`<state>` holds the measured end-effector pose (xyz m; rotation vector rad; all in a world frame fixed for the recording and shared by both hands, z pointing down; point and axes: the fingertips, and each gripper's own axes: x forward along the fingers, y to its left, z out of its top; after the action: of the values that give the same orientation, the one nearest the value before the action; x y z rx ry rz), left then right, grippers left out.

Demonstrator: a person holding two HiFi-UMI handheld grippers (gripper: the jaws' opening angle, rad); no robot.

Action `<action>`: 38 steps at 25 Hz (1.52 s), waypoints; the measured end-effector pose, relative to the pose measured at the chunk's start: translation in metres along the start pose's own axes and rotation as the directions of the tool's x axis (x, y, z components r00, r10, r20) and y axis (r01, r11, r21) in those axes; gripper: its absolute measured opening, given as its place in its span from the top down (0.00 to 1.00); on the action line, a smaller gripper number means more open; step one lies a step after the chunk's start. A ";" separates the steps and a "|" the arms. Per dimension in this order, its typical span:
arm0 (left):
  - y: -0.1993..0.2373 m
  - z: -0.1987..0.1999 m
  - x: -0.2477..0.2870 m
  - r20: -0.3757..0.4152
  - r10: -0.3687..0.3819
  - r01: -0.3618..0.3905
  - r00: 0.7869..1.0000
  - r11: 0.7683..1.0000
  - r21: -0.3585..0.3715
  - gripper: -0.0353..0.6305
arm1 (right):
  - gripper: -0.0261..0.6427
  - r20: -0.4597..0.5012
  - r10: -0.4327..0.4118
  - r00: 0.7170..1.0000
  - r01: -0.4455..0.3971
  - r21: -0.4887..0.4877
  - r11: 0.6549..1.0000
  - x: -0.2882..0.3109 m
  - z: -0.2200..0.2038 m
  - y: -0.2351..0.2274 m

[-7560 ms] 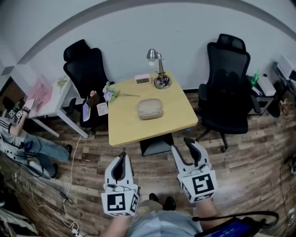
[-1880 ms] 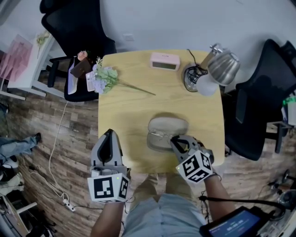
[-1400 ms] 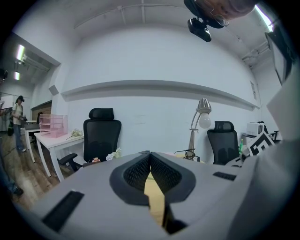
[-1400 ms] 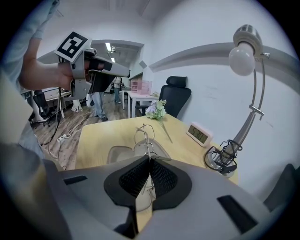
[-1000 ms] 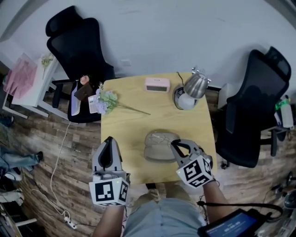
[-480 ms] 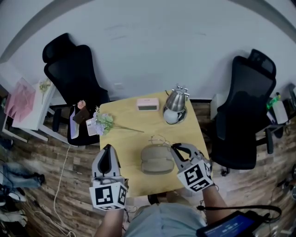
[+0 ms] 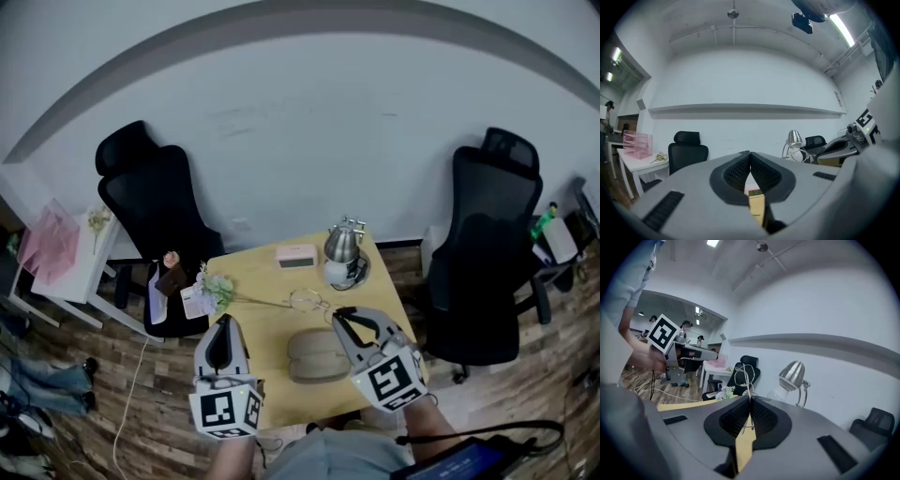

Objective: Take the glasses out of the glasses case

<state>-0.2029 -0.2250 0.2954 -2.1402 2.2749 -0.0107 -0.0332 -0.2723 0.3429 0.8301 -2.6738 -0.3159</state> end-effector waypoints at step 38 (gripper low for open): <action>-0.003 0.054 -0.020 0.121 0.031 -0.031 0.992 1.000 0.001 0.94 | 0.92 0.344 -0.145 0.928 0.100 0.145 0.984 -0.038 0.115 -0.019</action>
<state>-0.1980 -0.2049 0.2415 -2.0437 2.2387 0.1131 -0.0363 -0.2530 0.2218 1.0719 -3.0067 -0.3606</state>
